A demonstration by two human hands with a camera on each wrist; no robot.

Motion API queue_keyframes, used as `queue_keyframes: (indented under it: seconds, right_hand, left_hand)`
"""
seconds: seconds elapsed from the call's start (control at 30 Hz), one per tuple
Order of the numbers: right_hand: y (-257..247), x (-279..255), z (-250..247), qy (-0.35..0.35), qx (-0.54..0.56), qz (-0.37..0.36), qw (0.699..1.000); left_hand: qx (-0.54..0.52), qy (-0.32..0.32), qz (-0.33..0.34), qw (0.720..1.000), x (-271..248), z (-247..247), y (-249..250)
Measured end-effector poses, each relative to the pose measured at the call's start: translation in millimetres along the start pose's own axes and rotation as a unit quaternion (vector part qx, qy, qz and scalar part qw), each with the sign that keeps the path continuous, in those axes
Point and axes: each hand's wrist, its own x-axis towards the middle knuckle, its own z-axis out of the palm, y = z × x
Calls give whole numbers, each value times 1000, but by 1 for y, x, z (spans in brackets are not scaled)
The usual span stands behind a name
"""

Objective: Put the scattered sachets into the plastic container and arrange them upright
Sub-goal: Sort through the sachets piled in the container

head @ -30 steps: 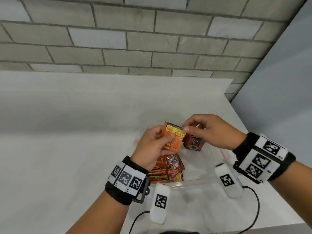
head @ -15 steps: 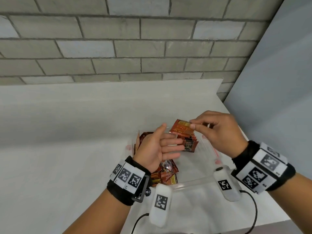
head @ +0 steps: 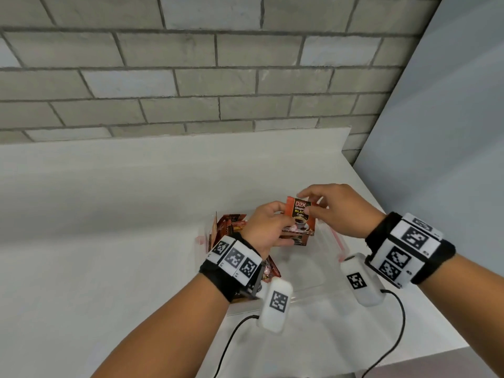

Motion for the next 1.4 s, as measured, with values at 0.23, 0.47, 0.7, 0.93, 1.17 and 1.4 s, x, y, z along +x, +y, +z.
queue_keyframes:
  seconds: [0.23, 0.47, 0.7, 0.93, 1.17, 1.4]
  right_hand:
    - [7, 14, 6, -131, -68, 67, 987]
    - [7, 24, 38, -201, -229, 64, 950]
    - [-4, 37, 43, -226, -334, 61, 913]
    - [-11, 42, 50, -215, -379, 58, 898]
    - [-14, 32, 51, -236, -346, 55, 906]
    - [-11, 29, 63, -316, -349, 93, 877]
  left_hand:
    - [-53, 64, -117, 990, 12, 9, 10]
    - [-106, 79, -180, 975, 18, 12, 6]
    - [-134, 74, -209, 966, 28, 10, -2]
    - [-180, 63, -213, 958, 49, 6, -22]
    - [-176, 53, -208, 961, 52, 5, -30]
    - [-189, 60, -181, 963, 58, 5, -35]
